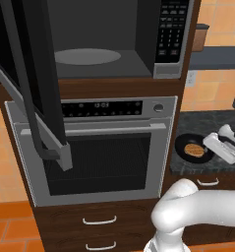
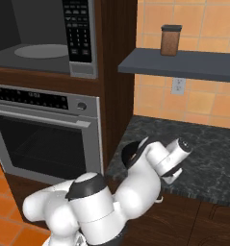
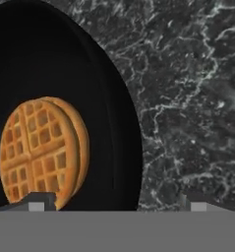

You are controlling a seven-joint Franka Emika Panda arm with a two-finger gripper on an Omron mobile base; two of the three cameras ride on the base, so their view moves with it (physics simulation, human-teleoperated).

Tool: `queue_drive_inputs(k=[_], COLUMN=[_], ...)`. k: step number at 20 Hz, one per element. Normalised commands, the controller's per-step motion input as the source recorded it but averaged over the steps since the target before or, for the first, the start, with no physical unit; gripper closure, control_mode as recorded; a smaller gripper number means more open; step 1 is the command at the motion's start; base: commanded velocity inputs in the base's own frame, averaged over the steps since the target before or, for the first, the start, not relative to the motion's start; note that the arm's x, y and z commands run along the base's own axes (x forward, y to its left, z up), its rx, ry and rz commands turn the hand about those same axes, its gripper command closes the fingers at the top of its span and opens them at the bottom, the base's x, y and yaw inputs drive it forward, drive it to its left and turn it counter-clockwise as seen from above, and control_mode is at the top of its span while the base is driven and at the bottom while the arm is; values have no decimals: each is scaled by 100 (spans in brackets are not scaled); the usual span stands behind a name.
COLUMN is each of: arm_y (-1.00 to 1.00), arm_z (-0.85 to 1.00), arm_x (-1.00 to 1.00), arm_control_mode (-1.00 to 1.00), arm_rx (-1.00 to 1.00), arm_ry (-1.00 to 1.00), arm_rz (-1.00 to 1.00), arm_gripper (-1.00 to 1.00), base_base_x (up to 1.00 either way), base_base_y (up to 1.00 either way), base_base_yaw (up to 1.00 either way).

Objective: Open the microwave, place the bowl with waffle inside the microwave, then close the microwave door and turn it on.

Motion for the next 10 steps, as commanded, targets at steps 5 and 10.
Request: queue_drive_inputs(k=[5,10], arm_y=[49,23], arm_z=[-22,-15], arm_x=[0,0], arm_control_mode=[-100,-100], arm_rx=[-23,-11], arm_ry=[0,2], arm_rz=[0,0], arm_gripper=[100,100], base_base_x=[0,0], base_base_y=[0,0], base_base_yaw=[0,0])
